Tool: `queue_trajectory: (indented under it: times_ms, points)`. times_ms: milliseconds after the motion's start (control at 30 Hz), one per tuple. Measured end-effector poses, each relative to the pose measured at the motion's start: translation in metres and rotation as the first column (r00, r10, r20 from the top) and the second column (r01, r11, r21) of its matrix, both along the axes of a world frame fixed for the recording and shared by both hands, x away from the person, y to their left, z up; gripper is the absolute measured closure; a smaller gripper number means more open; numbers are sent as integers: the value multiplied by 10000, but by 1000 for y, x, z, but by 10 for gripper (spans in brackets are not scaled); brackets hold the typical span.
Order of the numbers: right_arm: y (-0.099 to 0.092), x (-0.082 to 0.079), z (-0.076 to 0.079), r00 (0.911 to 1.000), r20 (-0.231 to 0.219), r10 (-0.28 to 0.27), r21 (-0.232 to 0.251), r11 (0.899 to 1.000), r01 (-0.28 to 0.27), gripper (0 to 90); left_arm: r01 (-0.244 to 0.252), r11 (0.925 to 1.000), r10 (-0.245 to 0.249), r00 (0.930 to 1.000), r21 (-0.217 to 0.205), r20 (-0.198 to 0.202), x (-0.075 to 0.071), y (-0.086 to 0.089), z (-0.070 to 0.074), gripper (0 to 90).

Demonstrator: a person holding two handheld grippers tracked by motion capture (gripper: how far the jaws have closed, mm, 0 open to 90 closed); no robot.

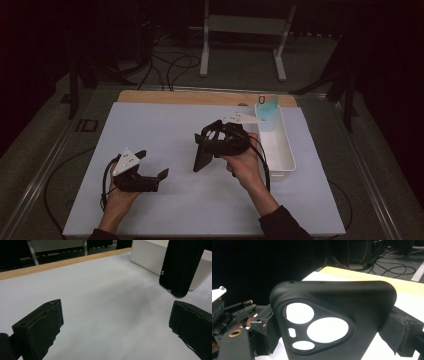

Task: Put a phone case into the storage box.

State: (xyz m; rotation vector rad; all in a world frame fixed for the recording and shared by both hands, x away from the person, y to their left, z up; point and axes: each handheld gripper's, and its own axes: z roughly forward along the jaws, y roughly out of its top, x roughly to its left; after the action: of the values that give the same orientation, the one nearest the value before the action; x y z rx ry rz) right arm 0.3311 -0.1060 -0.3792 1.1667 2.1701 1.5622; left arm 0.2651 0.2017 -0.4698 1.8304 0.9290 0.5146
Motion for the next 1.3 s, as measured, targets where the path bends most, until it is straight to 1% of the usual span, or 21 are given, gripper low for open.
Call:
queue_trajectory:
  times_ms: [133,200,333,367,467,567,667,733,833,1000,1167,1233,1300]
  points:
    - [-1,1,1,10000,29,-58,18,10000,58,139,-202,9989,192,9996,433,222,-8,9,-9,0]
    - [-2,1,1,9999,76,-99,-16,9999,100,139,-320,9985,310,9992,441,236,-12,13,-11,0]
    - [-4,2,3,9997,110,-197,-55,9998,198,139,-620,9966,595,9972,545,464,-18,21,-15,0]
    - [-5,3,3,9996,176,-219,-90,9997,221,139,-691,9964,667,9966,486,492,-19,23,-16,0]
    - [-6,3,5,9991,277,-320,-191,9993,325,139,-741,9955,711,9961,585,514,-21,26,-19,0]
    - [-9,5,8,9983,425,-404,-317,9986,417,139,-800,9956,774,9956,493,528,-22,29,-20,0]
    - [-12,7,11,9974,500,-523,-332,9980,540,139,-983,9942,958,9938,426,561,-21,32,-21,0]
    - [-14,10,12,9965,559,-613,-328,9975,632,139,-1093,9928,1065,9927,498,560,-20,34,-22,0]
    - [-17,14,13,9954,574,-766,-381,9962,788,139,-1230,9912,1203,9912,489,558,-20,35,-23,0]
    - [-20,22,17,9931,646,-976,-452,9939,1006,139,-1431,9891,1409,9882,336,606,-20,37,-22,0]
    - [-20,29,21,9917,763,-1033,-608,9923,1081,139,-1492,9885,1476,9872,226,612,-20,38,-22,0]
    - [-19,31,22,9915,790,-1038,-659,9918,1091,139,-1480,9889,1471,9872,102,614,-20,39,-22,0]
    - [-19,33,23,9916,751,-1048,-669,9917,1099,139,-1503,9886,1497,9868,53,622,-20,39,-21,0]
